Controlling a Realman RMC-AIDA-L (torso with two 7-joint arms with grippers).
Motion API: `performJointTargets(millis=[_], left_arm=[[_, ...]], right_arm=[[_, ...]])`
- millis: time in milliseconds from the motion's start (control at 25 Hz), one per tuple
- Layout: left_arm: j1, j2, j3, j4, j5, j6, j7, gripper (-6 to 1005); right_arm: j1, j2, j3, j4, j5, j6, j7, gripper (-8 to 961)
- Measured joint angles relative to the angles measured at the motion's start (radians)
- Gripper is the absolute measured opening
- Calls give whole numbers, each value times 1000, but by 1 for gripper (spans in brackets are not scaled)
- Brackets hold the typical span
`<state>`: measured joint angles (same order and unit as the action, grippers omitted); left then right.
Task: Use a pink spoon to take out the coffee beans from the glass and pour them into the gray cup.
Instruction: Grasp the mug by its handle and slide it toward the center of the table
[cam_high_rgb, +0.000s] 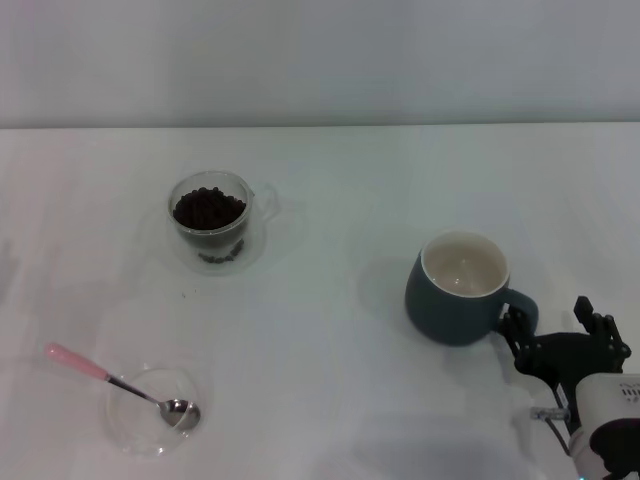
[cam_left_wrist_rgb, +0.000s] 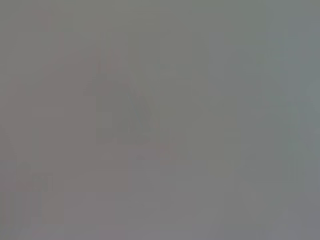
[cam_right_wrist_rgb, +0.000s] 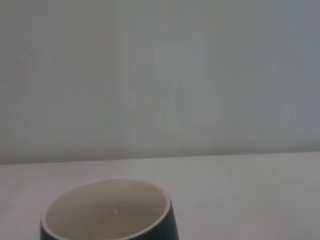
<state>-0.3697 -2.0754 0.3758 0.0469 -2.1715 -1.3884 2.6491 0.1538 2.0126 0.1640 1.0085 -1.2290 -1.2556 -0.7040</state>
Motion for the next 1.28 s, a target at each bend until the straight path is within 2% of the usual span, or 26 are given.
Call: performJointTargets(millis=[200,640,840,1080,1280], left_arm=[[2,0,0,8,-3,-3,0,877],[3,0,0,10,-4,-3,0,876],[5,-1,0,10,-5,-3,0,876],[6,-3,0,9,-6,-3,-2,876],[6,-3,0,9,-7,-3,-13,876]], right_arm=[[10,0,8,-6,-10,13,0,814],[20,-2,15,-24,-22,16,8,359],[33,-3,15,-79,-68,35,94,192],[48,-3,17,-179,-156,76,235,165],[54,-2,17,-221,-208,77,256,164]])
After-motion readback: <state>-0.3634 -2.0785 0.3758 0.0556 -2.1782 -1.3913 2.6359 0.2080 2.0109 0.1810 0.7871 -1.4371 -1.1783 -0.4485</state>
